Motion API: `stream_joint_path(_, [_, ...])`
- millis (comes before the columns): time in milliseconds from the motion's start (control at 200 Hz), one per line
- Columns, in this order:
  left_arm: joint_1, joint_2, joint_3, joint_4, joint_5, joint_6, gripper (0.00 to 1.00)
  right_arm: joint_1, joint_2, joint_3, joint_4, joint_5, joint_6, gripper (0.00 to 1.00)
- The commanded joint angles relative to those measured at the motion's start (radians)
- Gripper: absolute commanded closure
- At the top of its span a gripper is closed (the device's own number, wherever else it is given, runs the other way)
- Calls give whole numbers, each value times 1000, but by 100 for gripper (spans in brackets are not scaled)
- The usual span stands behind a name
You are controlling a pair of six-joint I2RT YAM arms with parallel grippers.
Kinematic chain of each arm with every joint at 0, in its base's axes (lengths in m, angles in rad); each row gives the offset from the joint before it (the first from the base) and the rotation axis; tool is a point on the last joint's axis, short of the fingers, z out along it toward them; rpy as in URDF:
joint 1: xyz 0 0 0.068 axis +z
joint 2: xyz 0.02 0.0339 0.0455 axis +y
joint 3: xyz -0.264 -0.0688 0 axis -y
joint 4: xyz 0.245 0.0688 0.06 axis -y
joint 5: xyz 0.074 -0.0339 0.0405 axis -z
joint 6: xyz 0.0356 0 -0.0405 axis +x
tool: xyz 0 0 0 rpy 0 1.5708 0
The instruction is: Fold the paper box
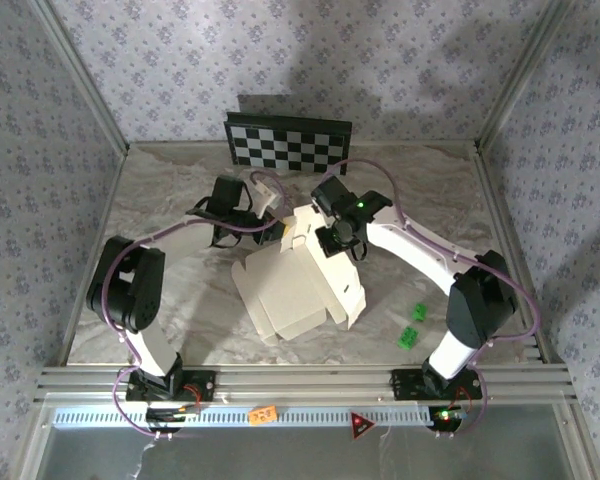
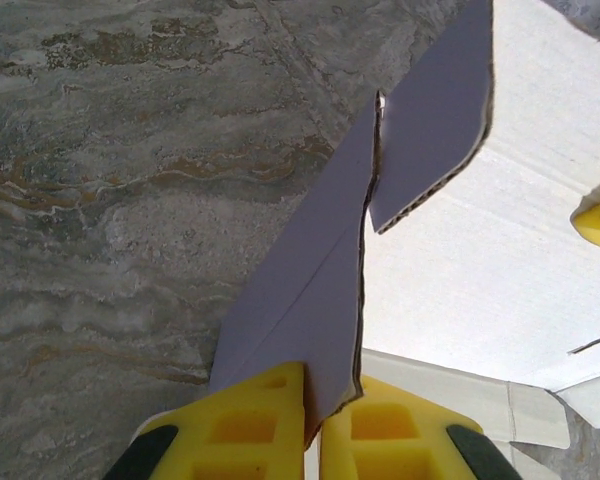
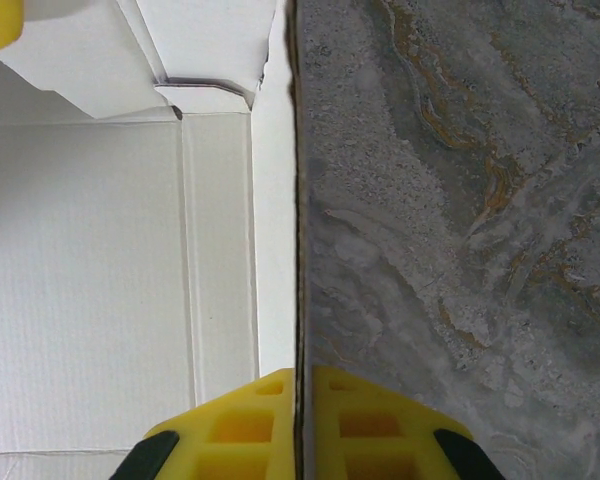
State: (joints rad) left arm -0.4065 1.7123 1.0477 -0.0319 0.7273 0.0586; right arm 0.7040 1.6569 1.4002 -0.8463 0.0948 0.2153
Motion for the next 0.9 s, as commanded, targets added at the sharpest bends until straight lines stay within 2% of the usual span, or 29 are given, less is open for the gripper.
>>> stream_joint_path(0, [-22,0,-71,-75,-27,-58,90,23,69,-20,-127,2,33,100])
stream_joint_path(440, [-23,4,-163,-81,-90,-88,90,60,74,16,-162,17,60,100])
stream_joint_path(820, [-22,16,-175,-68,-91,-88,90,68,22,67,-199,35,82,80])
stream_joint_path(895, [-23,16,-176,-69,-90,-88,90,68,6,78,-200,33,84,71])
